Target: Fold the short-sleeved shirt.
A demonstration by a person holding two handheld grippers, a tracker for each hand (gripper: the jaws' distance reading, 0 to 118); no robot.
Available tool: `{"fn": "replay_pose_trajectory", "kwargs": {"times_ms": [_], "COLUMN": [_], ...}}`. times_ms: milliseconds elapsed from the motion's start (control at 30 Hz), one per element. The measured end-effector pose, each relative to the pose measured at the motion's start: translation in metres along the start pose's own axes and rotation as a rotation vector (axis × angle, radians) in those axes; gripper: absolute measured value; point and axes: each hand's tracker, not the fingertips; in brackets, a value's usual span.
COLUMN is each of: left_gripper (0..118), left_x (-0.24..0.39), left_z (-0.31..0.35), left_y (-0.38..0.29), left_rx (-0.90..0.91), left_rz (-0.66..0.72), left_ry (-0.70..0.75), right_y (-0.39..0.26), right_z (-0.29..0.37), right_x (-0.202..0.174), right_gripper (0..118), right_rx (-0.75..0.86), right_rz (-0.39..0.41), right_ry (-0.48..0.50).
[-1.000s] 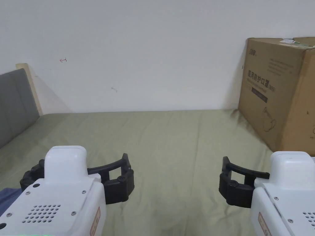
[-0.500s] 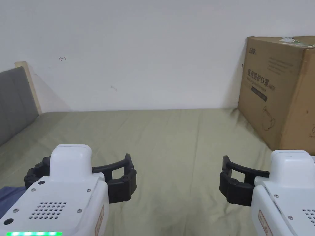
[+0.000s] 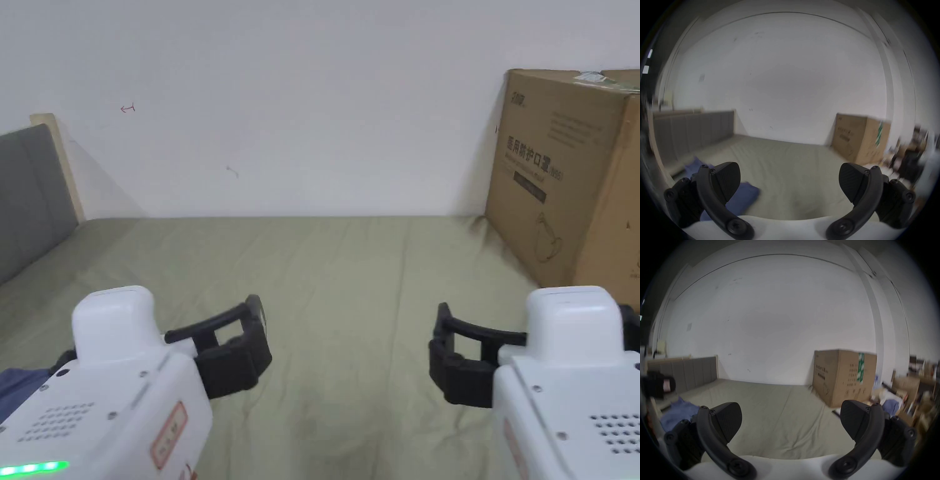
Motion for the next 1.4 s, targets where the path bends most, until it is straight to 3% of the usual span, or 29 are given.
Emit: {"fn": "replay_pose_trajectory", "kwargs": {"times_ms": [100, 167, 233, 300, 367, 433, 500, 567, 633, 700, 767, 800, 900, 1067, 1400], "left_gripper": [118, 118, 118, 118, 118, 118, 118, 118, 118, 118, 118, 118, 118, 118, 118], "left_x": [-0.024, -0.036, -0.046, -0.055, -0.059, -0.058, -0.042, -0.02, 0.003, 0.022, 0.037, 0.041, 0.035, 0.03, 0.026], "left_z": [-0.004, -0.009, -0.013, -0.015, -0.015, -0.017, -0.017, -0.016, -0.013, -0.01, -0.009, -0.009, -0.011, -0.01, -0.009], "left_y": [-0.006, -0.016, -0.028, -0.037, -0.041, -0.036, -0.023, -0.012, -0.006, -0.011, -0.021, -0.026, -0.031, -0.024, -0.019], "left_rx": [-0.019, -0.034, -0.04, -0.038, -0.054, -0.063, -0.047, -0.007, 0.03, 0.062, 0.082, 0.076, 0.005, 0.046, 0.034], "left_rz": [0.389, 0.562, 0.677, 0.755, 0.8, 0.722, 0.509, 0.247, 0.016, -0.23, -0.438, -0.473, -0.353, -0.292, -0.298], "left_ry": [-0.102, -0.108, -0.082, -0.059, -0.027, 0.005, 0.071, 0.11, 0.096, 0.09, 0.136, 0.132, 0.055, 0.07, 0.092], "right_y": [-0.004, -0.017, -0.028, -0.033, -0.03, -0.022, -0.013, -0.006, -0.007, -0.015, -0.026, -0.03, -0.035, -0.025, -0.023], "right_z": [0.002, 0.002, 0.003, 0.002, 0.001, -0.001, -0.002, -0.005, -0.007, -0.01, -0.012, -0.012, -0.013, -0.007, -0.006], "right_x": [-0.036, -0.056, -0.071, -0.074, -0.07, -0.061, -0.049, -0.027, -0.009, 0.007, 0.016, 0.018, 0.023, 0.017, 0.009], "right_gripper": [118, 118, 118, 118, 118, 118, 118, 118, 118, 118, 118, 118, 118, 118, 118], "right_rx": [0.035, 0.063, 0.07, 0.03, -0.016, -0.017, -0.009, -0.03, -0.043, -0.064, -0.105, -0.133, -0.14, -0.068, -0.057], "right_rz": [0.38, 0.639, 0.802, 0.759, 0.633, 0.518, 0.355, 0.096, -0.114, -0.264, -0.343, -0.367, -0.352, -0.196, -0.192], "right_ry": [-0.072, -0.045, -0.019, 0.026, 0.083, 0.069, 0.048, 0.074, 0.077, 0.063, 0.033, 0.012, 0.018, 0.002, 0.029]}}
